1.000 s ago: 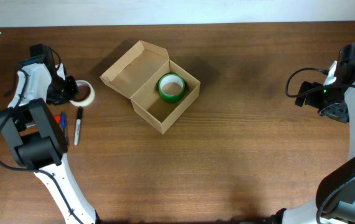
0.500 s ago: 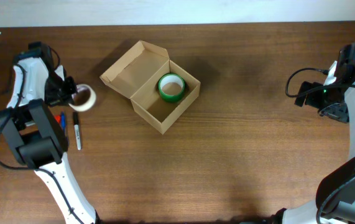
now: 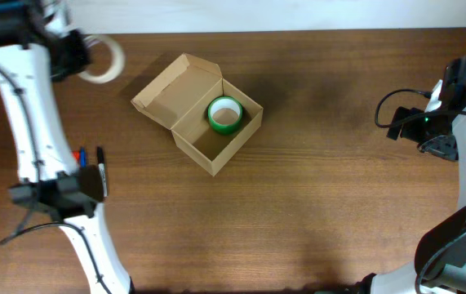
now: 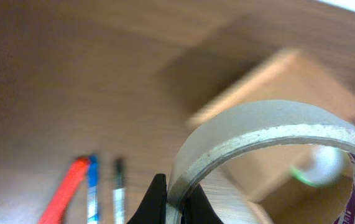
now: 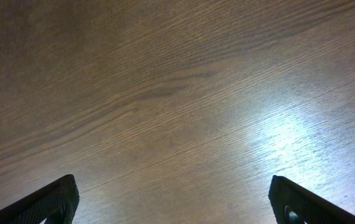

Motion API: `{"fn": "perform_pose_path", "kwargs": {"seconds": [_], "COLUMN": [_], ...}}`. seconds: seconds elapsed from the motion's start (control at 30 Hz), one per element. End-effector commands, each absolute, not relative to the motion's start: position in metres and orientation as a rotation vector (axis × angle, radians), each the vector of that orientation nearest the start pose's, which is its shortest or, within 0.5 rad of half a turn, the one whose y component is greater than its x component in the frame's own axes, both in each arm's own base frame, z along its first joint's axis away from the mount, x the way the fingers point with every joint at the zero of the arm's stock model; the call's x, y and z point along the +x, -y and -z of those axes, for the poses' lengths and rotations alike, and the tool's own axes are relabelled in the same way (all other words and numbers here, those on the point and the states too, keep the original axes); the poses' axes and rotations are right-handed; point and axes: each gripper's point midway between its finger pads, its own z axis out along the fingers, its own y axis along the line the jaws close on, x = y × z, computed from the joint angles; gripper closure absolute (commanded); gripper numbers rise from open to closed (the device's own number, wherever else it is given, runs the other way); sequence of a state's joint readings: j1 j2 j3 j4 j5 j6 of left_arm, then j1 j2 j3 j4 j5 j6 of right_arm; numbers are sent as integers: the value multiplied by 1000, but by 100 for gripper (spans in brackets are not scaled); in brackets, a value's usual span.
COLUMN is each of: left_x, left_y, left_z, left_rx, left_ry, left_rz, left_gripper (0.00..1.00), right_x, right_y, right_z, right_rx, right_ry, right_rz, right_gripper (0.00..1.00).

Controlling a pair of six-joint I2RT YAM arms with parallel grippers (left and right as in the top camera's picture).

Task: Pack container
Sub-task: 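Carry the white tape with the left gripper into the box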

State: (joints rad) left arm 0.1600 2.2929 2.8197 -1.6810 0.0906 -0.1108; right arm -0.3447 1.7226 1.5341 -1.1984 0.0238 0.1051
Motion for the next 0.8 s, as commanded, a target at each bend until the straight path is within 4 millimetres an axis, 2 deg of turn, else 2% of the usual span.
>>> {"fn": "perform_pose_path", "kwargs": {"seconds": [0.0,0.07,0.1,0.2,0.3,0.43,0.77], "left_x": [464,461,455,448,445,444,457], "left_y": [28,63,94,125,152,168,179], "left_z": [-300,-300,-298,-295,-282,-247,-146], "left_rx": [-127,-21,68,126,185,226,260], "left_ry": [-2633,-2637,-2639,-2628,-2650,-2735,-2958], "left_rz": [147,118,72,-21,-15,-40,-46], "left_gripper": [98,98,98,98,98,98,98], "right_x": [334,334,334,334,334,334,334], "right_y": [124,124,124,124,124,124,124], "right_z": [-142,-142,-142,-142,-142,-142,-142], "right_rx": [680,679,680,680,679,680,680], "right_ry": [-2890,-2890,-2890,-2890,-2890,-2890,-2890], "right_rz": [52,52,52,52,52,52,52], "right_gripper": [1,1,1,1,1,1,1]}}
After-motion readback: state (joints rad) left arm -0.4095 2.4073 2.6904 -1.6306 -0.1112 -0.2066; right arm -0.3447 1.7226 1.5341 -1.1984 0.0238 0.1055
